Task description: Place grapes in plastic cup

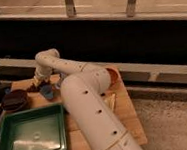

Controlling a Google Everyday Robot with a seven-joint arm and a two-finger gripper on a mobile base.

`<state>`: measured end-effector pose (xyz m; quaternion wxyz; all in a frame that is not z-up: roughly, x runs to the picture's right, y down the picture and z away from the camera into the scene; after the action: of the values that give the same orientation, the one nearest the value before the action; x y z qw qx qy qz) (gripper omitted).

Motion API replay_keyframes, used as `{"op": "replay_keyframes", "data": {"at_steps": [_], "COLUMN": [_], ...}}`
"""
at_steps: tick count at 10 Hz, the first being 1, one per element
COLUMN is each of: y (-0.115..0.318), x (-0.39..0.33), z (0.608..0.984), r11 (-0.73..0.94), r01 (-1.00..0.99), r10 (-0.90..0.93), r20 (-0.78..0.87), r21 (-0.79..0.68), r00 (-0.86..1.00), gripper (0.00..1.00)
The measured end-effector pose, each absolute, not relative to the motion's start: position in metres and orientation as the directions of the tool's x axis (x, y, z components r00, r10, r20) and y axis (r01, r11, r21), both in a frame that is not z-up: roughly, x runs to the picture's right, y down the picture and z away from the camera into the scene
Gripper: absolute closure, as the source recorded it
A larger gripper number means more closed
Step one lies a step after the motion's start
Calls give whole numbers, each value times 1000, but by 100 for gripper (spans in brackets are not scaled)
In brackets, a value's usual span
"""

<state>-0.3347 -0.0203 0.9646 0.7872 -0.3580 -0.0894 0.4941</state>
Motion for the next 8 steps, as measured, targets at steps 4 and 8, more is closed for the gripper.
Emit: {"op": "replay_keyframes", "data": {"at_steps": [4,8], "y": [-13,-11], "x": [-338,-336], "z": [966,965], "r11": [262,264], "r01": [-705,-706], "r10": [831,829], "r20": [-218,-221], "r21": [-659,-657], "r00": [511,515], "gripper": [100,100]}}
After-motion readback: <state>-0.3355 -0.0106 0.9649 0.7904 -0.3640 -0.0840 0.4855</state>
